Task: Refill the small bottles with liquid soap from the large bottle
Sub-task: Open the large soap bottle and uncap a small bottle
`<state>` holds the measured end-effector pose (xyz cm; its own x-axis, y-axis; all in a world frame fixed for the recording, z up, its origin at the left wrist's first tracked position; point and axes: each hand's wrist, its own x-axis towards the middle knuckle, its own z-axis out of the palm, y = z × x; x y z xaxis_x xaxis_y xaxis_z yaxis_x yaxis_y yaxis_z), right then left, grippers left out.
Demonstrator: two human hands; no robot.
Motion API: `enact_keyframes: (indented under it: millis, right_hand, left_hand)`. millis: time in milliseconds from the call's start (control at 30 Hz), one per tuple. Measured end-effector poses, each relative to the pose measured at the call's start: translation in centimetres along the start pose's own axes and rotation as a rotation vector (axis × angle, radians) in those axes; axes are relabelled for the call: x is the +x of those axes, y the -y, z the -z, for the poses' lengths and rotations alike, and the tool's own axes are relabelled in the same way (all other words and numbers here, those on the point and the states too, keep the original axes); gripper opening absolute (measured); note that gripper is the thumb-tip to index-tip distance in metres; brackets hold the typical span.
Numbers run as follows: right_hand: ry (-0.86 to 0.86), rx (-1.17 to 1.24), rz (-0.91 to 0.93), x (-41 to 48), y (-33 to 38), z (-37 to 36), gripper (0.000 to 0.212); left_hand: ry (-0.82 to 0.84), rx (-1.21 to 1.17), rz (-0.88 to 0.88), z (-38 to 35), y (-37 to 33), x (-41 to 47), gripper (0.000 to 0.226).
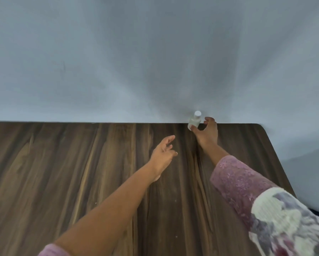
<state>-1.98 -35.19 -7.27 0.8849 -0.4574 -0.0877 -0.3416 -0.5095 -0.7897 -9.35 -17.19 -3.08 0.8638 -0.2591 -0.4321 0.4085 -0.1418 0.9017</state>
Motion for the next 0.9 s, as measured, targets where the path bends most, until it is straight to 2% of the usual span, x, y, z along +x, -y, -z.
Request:
enact_keyframes:
  millis: [300,400,600,733,900]
  right_hand:
    - [-0.038,-0.071,0.002,3.2,0.5,-2.2,0.048]
    - [0.023,-0.115,0.028,2.5,0.6,-2.1,0.045]
    - [0.211,-0.147,0.142,-3.7,-0.8,-2.1,0.047]
    - [0.306,-0.191,0.154,-9.0,-2.0,-1.0,0.050]
    - [0.355,-0.211,0.179,-16.8,-4.3,2.5,0.045]
  left_hand:
    - [-0.015,0.004,0.033,0.5,1.3,3.6,0.057]
    - [-0.028,0.012,0.044,0.9,1.6,3.6,0.056]
    - [-0.027,0.026,0.058,1.3,2.1,1.3,0.054]
    - [-0.018,0.071,0.053,1.6,2.3,-2.4,0.052]
    - [-0.004,0.113,0.050,2.8,3.9,-8.0,0.045]
